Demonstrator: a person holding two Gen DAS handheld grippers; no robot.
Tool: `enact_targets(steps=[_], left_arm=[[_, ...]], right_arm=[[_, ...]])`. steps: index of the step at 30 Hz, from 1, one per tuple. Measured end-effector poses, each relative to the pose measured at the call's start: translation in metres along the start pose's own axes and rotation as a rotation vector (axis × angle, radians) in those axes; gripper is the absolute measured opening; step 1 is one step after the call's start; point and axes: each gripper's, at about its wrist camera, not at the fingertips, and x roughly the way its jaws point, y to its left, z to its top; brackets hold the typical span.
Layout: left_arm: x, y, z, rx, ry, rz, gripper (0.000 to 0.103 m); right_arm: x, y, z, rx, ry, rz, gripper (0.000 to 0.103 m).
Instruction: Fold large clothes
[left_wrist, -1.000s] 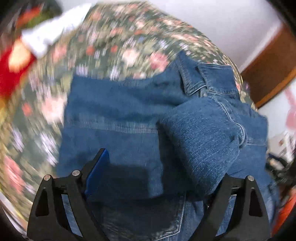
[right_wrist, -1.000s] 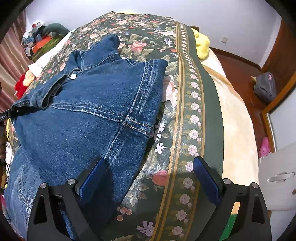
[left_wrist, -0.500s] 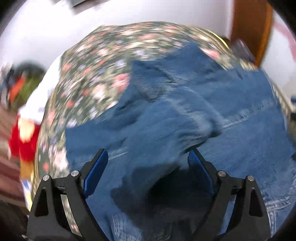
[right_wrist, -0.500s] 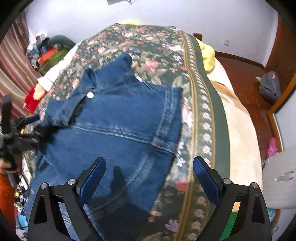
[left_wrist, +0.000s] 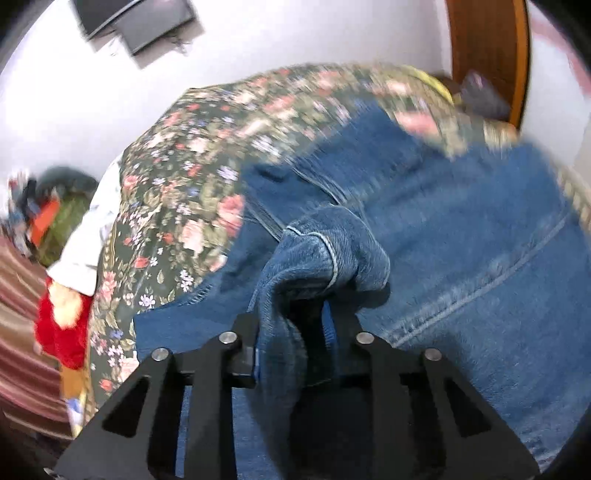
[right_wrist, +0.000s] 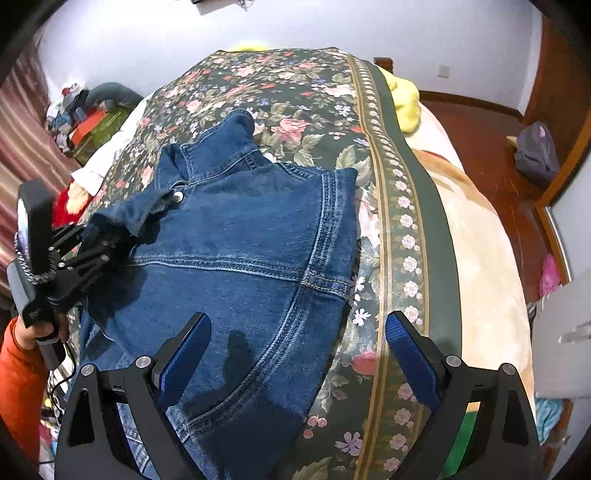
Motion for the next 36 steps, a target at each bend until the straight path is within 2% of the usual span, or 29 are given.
enact_targets(steps=[1, 5, 9, 13, 15, 16, 17, 20, 22, 24, 26, 30, 32, 36], left_arm=[[-0.005, 0.01, 0.001, -0.036, -0.012, -0.007, 0.01], [-0.03, 0.072, -0.003, -0.235, -0.062, -0.077, 0.01], [-0.037, 0.119, -0.025, -0.338, -0.057, -0.111, 0.011], [-0.024, 0.13, -0.059, -0.357, 0.029, -0.107, 0.027], [-0.011, 0.133, -0.079, -0.385, 0.094, -0.143, 0.029], [-0.001, 0.134, -0.091, -0.408, 0.141, -0.169, 0.034], [0.005, 0.134, -0.101, -0.423, 0.172, -0.17, 0.043], [0.019, 0.135, -0.129, -0.444, 0.252, -0.128, 0.055], [0.019, 0.138, -0.141, -0.468, 0.27, -0.153, 0.057], [0.01, 0.142, -0.148, -0.481, 0.252, -0.18, 0.06], [-0.003, 0.15, -0.149, -0.495, 0.243, -0.179, 0.068], [-0.029, 0.176, -0.14, -0.524, 0.167, -0.165, 0.069], [-0.034, 0.19, -0.132, -0.541, 0.138, -0.154, 0.075], [-0.024, 0.216, -0.109, -0.554, 0.12, -0.127, 0.077]], right_arm=[[-0.001, 0.001, 0.001, -0.006, -0.004, -0.006, 0.095], [-0.002, 0.004, 0.004, -0.029, -0.009, -0.025, 0.095], [0.003, 0.009, 0.006, -0.035, -0.001, -0.029, 0.095], [0.017, 0.015, 0.001, -0.063, 0.025, -0.044, 0.095], [0.027, 0.018, -0.003, -0.08, 0.051, -0.069, 0.095], [0.031, 0.019, -0.005, -0.084, 0.059, -0.075, 0.095], [0.034, 0.018, -0.007, -0.086, 0.065, -0.08, 0.095], [0.036, 0.015, -0.01, -0.072, 0.064, -0.069, 0.095], [0.034, 0.012, -0.009, -0.062, 0.075, -0.061, 0.095], [0.033, 0.011, -0.009, -0.062, 0.079, -0.059, 0.095], [0.03, 0.011, -0.007, -0.064, 0.079, -0.062, 0.095], [0.021, 0.009, 0.001, -0.052, 0.049, -0.037, 0.095], [0.016, 0.007, 0.008, -0.037, 0.025, -0.011, 0.095], [0.011, 0.002, 0.026, -0.006, -0.018, 0.001, 0.095]])
